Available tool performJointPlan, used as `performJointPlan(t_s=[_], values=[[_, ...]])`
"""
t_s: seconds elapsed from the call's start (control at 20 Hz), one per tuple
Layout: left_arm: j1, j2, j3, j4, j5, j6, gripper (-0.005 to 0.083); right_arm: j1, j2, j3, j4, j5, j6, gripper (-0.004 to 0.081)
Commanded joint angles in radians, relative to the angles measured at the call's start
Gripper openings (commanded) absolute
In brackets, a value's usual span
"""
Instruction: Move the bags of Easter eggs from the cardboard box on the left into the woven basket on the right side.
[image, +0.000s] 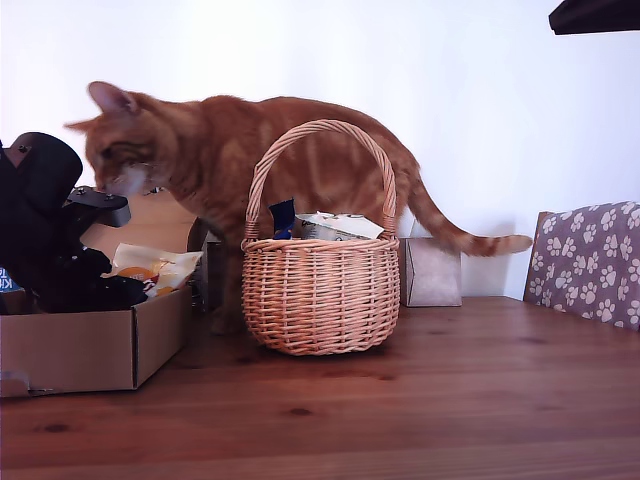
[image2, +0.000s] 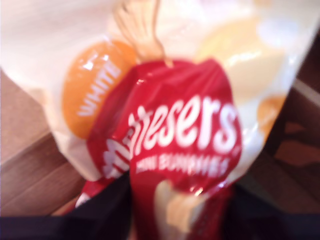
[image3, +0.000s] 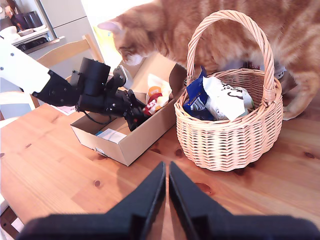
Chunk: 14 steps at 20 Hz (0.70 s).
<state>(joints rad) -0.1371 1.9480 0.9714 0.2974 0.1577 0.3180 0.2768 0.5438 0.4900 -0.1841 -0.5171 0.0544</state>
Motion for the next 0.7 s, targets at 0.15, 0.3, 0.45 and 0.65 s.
performJointPlan(t_s=[0.15,0.3,0.45,0.65], values=[[-0.003,-0.082,-0.023,-0.190,0.064,-0.004,0.0170,0.005,0.003,-0.003,0.007,-0.004,0.001,-0.0012],[-0.003,-0.166,-0.023,-0.302,0.109,-0.004,0.0170,0.005,0.003,-0.003,0.008,-0.004,0.001,-0.0012],[-0.003,-0.244,-0.023,-0.394,0.132,-0.003,0.0169,0.005,0.003,-0.003,0.008,-0.004,0.001,-0.0012],[-0.004,-0.364,-0.023,-0.482,0.198,0.007,0.0169,0.005,0.003,-0.003,0.008,-0.004,0.000,-0.0012]])
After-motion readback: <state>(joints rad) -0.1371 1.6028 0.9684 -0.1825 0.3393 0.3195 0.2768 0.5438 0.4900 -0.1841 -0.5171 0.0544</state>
